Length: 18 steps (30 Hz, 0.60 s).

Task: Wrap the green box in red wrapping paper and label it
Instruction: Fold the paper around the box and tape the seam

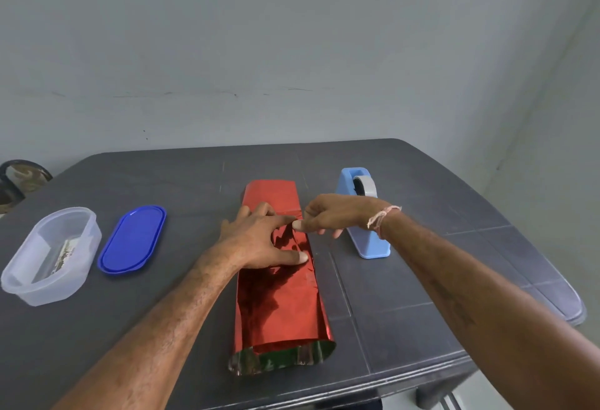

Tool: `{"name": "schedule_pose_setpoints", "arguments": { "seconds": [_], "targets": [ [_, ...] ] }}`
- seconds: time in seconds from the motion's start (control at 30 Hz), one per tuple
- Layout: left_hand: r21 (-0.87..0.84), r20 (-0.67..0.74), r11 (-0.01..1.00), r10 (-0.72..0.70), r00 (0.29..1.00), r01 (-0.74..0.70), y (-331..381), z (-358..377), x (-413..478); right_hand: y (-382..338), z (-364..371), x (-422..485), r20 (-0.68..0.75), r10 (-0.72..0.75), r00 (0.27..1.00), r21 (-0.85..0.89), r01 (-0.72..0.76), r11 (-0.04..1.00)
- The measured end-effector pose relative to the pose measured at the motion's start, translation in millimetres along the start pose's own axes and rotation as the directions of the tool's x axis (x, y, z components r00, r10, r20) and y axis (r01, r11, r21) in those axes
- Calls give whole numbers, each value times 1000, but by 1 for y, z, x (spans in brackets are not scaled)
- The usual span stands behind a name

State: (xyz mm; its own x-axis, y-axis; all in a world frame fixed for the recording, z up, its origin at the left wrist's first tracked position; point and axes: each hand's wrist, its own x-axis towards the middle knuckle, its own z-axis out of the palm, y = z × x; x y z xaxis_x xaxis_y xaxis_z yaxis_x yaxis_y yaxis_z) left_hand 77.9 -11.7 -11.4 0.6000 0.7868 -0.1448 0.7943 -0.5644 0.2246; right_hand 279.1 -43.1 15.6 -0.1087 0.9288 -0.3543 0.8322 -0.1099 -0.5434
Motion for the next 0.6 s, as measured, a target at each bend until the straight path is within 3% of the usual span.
{"name": "schedule_pose_setpoints", "arguments": {
  "seconds": [0.6],
  "targets": [
    [-41, -19, 999, 13, 1000, -13, -1, 3, 0, 2, 1, 27, 17, 66, 998, -182, -62, 981]
  ]
}}
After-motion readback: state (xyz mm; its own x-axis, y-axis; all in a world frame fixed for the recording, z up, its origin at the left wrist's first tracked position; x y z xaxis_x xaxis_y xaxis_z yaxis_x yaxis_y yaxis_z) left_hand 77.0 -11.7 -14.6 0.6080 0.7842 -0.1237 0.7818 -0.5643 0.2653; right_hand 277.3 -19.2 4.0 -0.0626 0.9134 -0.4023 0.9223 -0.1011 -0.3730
